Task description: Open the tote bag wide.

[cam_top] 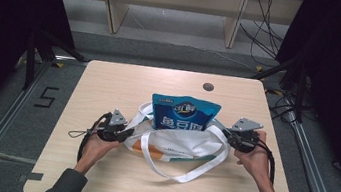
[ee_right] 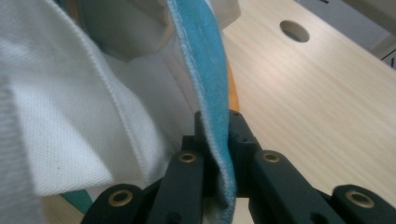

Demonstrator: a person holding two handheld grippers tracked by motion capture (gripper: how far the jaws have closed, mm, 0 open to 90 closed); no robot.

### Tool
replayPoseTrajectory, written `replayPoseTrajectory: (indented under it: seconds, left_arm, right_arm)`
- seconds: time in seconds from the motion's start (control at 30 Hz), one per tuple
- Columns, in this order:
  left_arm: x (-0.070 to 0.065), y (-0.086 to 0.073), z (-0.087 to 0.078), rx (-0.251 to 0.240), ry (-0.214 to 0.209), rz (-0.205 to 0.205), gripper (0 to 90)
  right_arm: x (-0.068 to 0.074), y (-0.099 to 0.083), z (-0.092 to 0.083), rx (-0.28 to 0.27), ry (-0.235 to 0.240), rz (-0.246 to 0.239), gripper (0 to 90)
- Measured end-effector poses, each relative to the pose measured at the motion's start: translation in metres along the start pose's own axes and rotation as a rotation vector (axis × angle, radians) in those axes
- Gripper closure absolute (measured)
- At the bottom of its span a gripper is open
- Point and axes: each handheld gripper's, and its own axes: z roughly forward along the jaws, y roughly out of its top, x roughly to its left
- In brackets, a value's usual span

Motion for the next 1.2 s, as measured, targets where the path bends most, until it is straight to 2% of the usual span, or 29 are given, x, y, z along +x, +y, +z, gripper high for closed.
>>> replayPoseTrajectory:
  seconds: [0.03,0.07,0.1,0.13,0.17,0.2,0.23,0.33,0.37,0.5,0.53,0.57,0.63,0.67,0.7,0.73,0.77,0.8,0.83,0.9,0.93,0.97,1.0,1.03,1.07,1.1,1.13,1.17,1.2]
  left_arm:
    - [0.003,0.0,0.0,0.002,0.0,0.031,77.5]
    - [0.004,0.0,-0.001,-0.001,-0.007,0.022,77.5]
    - [0.003,-0.001,0.0,-0.015,-0.016,-0.007,77.5]
    - [0.005,-0.001,0.001,-0.02,-0.008,0.009,77.4]
    - [0.006,-0.001,0.0,0.001,-0.014,0.021,77.4]
    - [0.006,-0.001,0.0,0.001,-0.014,0.021,77.5]
    - [0.005,-0.002,0.002,-0.007,-0.011,0.004,77.5]
    - [0.005,-0.002,0.003,0.0,-0.007,0.007,77.5]
    - [0.003,-0.003,0.003,0.015,-0.004,-0.017,77.4]
    - [0.003,-0.006,0.012,0.037,0.03,-0.016,77.2]
    - [0.005,-0.005,0.013,0.04,0.033,0.004,77.1]
    - [0.005,-0.005,0.015,0.038,0.035,-0.014,77.0]
    - [0.005,-0.004,0.015,0.043,0.048,-0.006,76.9]
    - [0.005,-0.004,0.015,0.043,0.048,-0.006,77.0]
    - [0.002,-0.002,0.014,0.049,0.057,0.001,77.0]
    - [0.002,-0.001,0.014,0.054,0.058,-0.003,76.1]
    - [0.002,0.001,0.012,0.065,0.064,0.014,73.7]
    - [0.002,0.001,0.012,0.065,0.064,0.014,69.8]
    - [0.003,0.003,0.007,0.07,0.062,-0.006,64.7]
    - [0.004,0.009,-0.001,0.061,0.053,-0.009,52.8]
    - [0.003,0.013,-0.006,0.061,0.053,-0.017,49.1]
    - [0.001,0.018,-0.011,0.053,0.067,-0.015,46.0]
    - [0.0,0.022,-0.015,0.048,0.078,0.007,44.8]
    - [-0.002,0.027,-0.02,0.036,0.071,0.024,43.2]
    - [-0.005,0.034,-0.025,0.02,0.055,0.025,41.6]
    - [-0.007,0.04,-0.028,0.0,0.049,0.039,41.2]
    - [-0.009,0.044,-0.031,-0.026,0.056,0.044,40.8]
    - [-0.012,0.048,-0.032,-0.053,0.073,0.042,41.1]
    - [-0.012,0.048,-0.032,-0.053,0.073,0.042,41.6]
  right_arm:
    - [0.001,-0.001,0.002,0.011,0.012,0.004,85.6]
    - [0.001,-0.003,0.003,0.014,0.01,0.013,85.6]
    - [0.0,-0.004,0.006,0.009,0.015,0.009,85.6]
    - [0.001,-0.005,0.006,0.02,0.016,0.023,85.6]
    - [0.0,-0.006,0.008,0.018,0.015,0.018,85.6]
    - [0.0,-0.006,0.008,0.018,0.015,0.018,85.6]
    - [0.002,-0.008,0.011,0.035,0.02,0.025,85.7]
    - [0.004,-0.014,0.02,0.075,0.02,0.012,85.7]
    - [0.004,-0.017,0.023,0.075,0.022,0.017,85.8]
    - [0.006,-0.025,0.034,0.084,0.023,0.007,86.0]
    - [0.006,-0.026,0.034,0.08,0.023,0.005,86.0]
    - [0.004,-0.026,0.035,0.074,0.035,0.015,86.0]
    - [0.003,-0.028,0.035,0.072,0.051,0.058,85.9]
    - [0.003,-0.028,0.034,0.075,0.046,0.053,85.9]
    - [0.003,-0.027,0.034,0.071,0.037,0.026,85.7]
    - [0.003,-0.025,0.034,0.078,0.033,0.024,84.5]
    - [0.004,-0.023,0.032,0.085,0.021,0.033,77.2]
    - [0.003,-0.022,0.029,0.093,-0.002,0.062,67.1]
    - [-0.001,-0.02,0.025,0.09,-0.009,0.096,63.2]
    - [-0.01,-0.015,0.011,0.059,0.022,0.167,58.4]
    - [-0.015,-0.012,0.004,-0.007,0.009,0.166,58.0]
    - [-0.018,-0.007,-0.006,-0.032,0.009,0.177,57.3]
    - [-0.02,-0.003,-0.016,-0.061,-0.002,0.186,55.6]
    - [-0.022,0.0,-0.023,-0.079,-0.001,0.193,54.3]
    - [-0.022,0.004,-0.033,-0.107,0.017,0.21,54.1]
    - [-0.02,0.01,-0.045,-0.149,0.057,0.249,53.6]
    - [-0.015,0.013,-0.051,-0.176,0.076,0.259,52.6]
    - [-0.012,0.017,-0.056,-0.204,0.086,0.233,51.8]
    - [-0.012,0.017,-0.056,-0.204,0.086,0.233,51.8]
